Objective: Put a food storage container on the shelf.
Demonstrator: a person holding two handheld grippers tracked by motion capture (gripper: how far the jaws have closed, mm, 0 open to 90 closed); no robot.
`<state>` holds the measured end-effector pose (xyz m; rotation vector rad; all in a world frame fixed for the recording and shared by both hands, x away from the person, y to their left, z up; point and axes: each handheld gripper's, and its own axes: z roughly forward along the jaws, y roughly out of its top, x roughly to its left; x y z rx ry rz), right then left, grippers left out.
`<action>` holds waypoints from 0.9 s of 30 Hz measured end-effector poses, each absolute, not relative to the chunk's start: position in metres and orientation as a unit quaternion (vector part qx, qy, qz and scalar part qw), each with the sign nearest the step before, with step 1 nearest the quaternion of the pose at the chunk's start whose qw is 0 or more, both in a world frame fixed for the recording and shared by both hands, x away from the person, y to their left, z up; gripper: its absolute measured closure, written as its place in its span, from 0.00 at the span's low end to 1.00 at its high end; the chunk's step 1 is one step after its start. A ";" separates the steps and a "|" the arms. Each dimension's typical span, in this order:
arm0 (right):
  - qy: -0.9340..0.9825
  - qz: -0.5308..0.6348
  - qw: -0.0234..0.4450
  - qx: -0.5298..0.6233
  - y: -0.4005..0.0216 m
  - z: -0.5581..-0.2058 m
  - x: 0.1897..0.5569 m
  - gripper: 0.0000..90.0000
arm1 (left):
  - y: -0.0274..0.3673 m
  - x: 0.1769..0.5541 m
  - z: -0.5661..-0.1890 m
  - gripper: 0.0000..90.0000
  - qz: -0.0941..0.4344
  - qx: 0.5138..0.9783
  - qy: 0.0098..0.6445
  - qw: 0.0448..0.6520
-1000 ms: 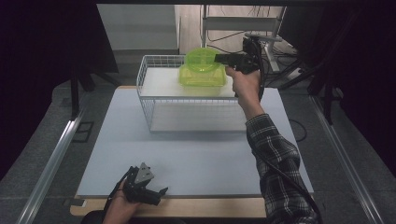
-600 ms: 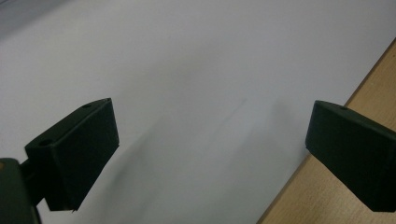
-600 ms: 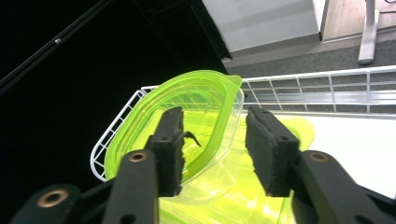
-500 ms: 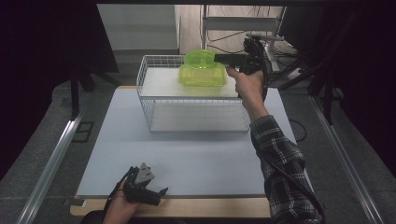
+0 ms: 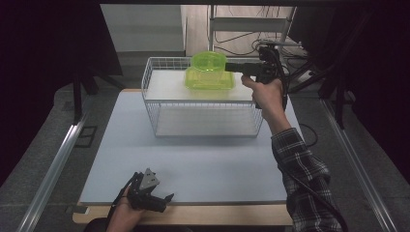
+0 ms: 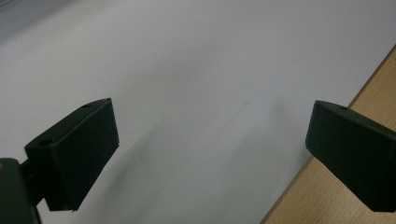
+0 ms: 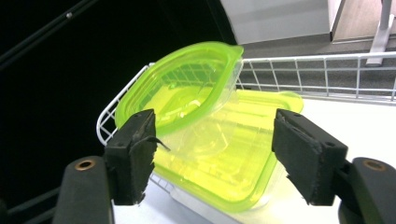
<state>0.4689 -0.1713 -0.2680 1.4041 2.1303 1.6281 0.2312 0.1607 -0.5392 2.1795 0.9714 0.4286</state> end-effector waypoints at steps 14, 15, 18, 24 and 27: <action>0.732 0.523 0.060 0.432 -0.176 -0.284 0.455 0.24 | 0.161 0.231 -0.539 0.03 0.166 0.843 0.374 0.349; 0.732 0.524 0.060 0.431 -0.176 -0.285 0.455 0.24 | 0.161 0.231 -0.539 0.03 0.166 0.843 0.374 0.349; 0.732 0.527 0.051 0.428 -0.179 -0.287 0.451 0.24 | 0.161 0.231 -0.539 0.03 0.166 0.843 0.374 0.349; 0.745 0.521 0.060 0.412 -0.182 -0.292 0.439 0.22 | 0.161 0.231 -0.540 0.03 0.166 0.844 0.374 0.347; 0.748 0.520 0.059 0.407 -0.183 -0.293 0.436 0.21 | 0.161 0.231 -0.540 0.03 0.166 0.844 0.374 0.347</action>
